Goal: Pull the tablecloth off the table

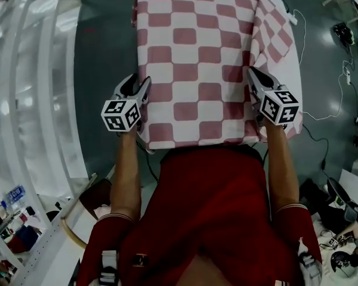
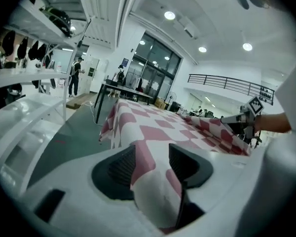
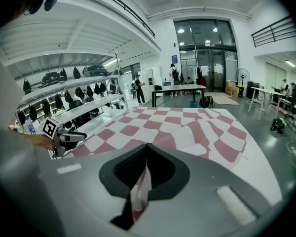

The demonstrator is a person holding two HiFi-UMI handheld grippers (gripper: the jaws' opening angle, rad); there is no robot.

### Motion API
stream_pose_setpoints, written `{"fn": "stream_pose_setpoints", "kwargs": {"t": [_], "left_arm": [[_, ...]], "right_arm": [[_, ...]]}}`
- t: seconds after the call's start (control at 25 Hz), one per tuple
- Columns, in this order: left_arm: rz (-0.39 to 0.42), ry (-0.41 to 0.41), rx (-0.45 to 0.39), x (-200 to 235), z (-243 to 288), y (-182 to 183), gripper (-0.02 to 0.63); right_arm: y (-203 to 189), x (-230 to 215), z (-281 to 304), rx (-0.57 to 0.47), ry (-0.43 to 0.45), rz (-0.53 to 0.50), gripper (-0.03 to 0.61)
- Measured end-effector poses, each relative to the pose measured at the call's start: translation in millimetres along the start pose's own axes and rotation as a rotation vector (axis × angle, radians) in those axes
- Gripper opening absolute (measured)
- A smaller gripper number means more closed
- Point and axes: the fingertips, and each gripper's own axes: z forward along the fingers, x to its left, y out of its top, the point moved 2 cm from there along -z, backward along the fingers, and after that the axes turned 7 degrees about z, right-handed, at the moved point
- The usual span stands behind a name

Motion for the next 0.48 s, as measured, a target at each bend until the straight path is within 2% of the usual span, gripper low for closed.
{"fn": "stream_pose_setpoints", "kwargs": {"t": [0.08, 0.28, 0.48], "left_arm": [[-0.029, -0.012, 0.024, 3.8, 3.6, -4.4, 0.216], [-0.038, -0.042, 0.118, 7.5, 13.3, -17.7, 0.225], [-0.057, -0.064, 0.140, 5.2, 15.5, -18.9, 0.196]], "right_arm": [[0.3, -0.5, 0.3, 0.000, -0.005, 0.000, 0.014], [-0.7, -1.7, 2.1, 0.001, -0.014, 0.005, 0.014], [0.8, -2.2, -0.4, -0.008, -0.020, 0.011, 0.014]]}}
